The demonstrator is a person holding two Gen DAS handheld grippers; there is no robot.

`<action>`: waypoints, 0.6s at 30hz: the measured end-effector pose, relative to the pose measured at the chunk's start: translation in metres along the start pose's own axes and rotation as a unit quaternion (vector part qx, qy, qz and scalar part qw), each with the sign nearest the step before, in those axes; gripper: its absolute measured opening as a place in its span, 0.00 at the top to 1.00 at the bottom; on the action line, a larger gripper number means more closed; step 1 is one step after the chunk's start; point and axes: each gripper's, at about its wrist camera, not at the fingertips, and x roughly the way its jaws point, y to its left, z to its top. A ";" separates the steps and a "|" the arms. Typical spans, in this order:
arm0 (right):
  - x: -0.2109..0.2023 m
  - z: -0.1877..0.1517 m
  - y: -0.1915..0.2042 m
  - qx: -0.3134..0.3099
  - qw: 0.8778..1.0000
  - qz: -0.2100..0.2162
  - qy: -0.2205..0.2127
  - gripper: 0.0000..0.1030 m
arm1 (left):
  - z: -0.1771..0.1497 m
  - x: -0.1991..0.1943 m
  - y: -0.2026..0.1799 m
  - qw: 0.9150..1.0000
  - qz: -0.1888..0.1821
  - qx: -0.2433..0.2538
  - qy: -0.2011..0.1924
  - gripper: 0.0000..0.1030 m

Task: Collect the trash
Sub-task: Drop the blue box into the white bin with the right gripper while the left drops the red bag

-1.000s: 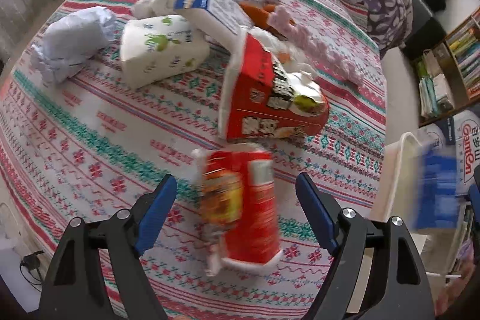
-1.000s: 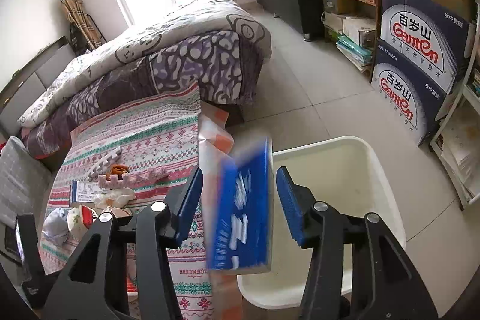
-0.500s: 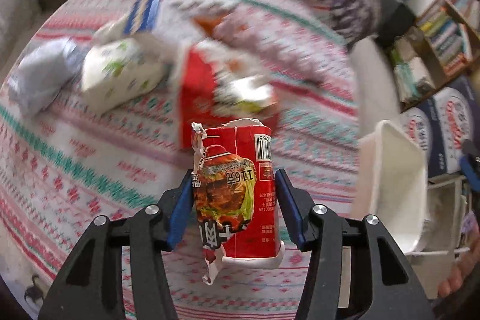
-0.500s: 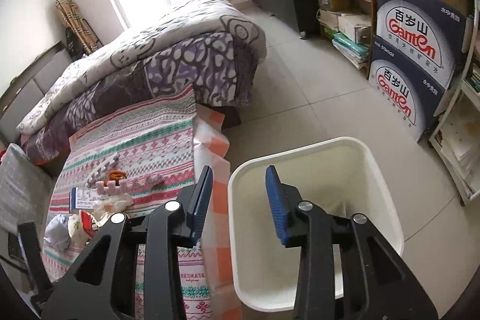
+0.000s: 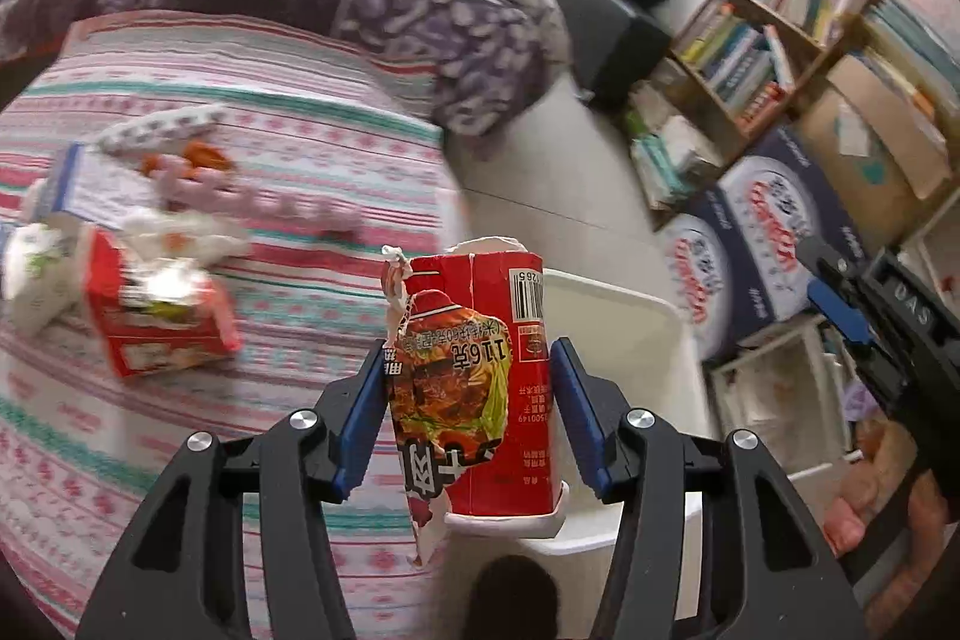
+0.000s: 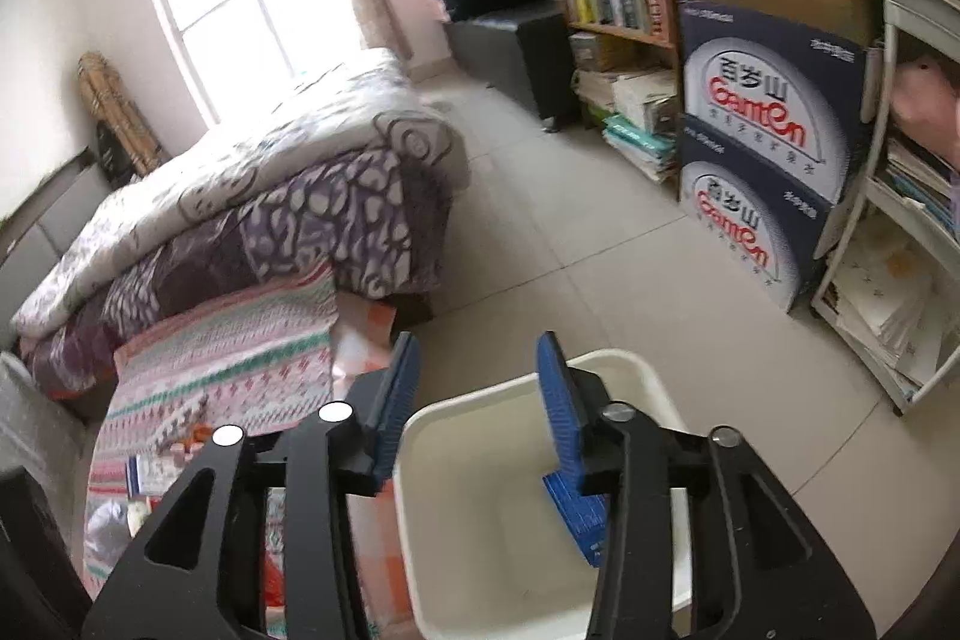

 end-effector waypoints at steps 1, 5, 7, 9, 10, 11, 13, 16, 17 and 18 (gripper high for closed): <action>-0.001 0.003 -0.004 0.006 1.000 -0.004 -0.005 0.53 | -0.003 0.002 -0.007 1.000 -0.007 0.004 0.003 0.48; -0.003 0.010 -0.019 0.019 1.000 -0.020 -0.014 0.47 | -0.011 0.019 -0.038 0.999 -0.021 0.030 0.016 0.47; -0.001 0.013 -0.028 0.033 0.999 -0.024 -0.012 0.43 | -0.013 0.030 -0.053 0.998 -0.033 0.041 0.027 0.47; 0.000 0.015 -0.036 0.048 0.999 -0.025 -0.009 0.36 | -0.015 0.037 -0.063 0.997 -0.050 0.048 0.036 0.45; 0.000 0.016 -0.038 0.053 0.998 -0.026 -0.009 0.29 | -0.017 0.038 -0.067 0.996 -0.057 0.050 0.039 0.43; 0.000 0.018 -0.042 0.061 0.998 -0.029 -0.010 0.23 | -0.017 0.040 -0.072 0.996 -0.064 0.052 0.043 0.36; 0.000 0.020 -0.050 0.076 0.996 -0.035 -0.013 0.19 | -0.017 0.041 -0.078 0.995 -0.062 0.061 0.043 0.27; 0.004 0.023 -0.055 0.086 0.996 -0.034 -0.001 0.13 | -0.015 0.039 -0.082 0.994 -0.037 0.089 0.043 0.24; 0.006 0.023 -0.057 0.087 0.996 -0.032 0.004 0.12 | -0.014 0.039 -0.081 0.994 -0.022 0.099 0.044 0.23; 0.007 0.023 -0.057 0.090 0.996 -0.029 0.010 0.12 | -0.013 0.037 -0.078 0.993 -0.007 0.108 0.042 0.23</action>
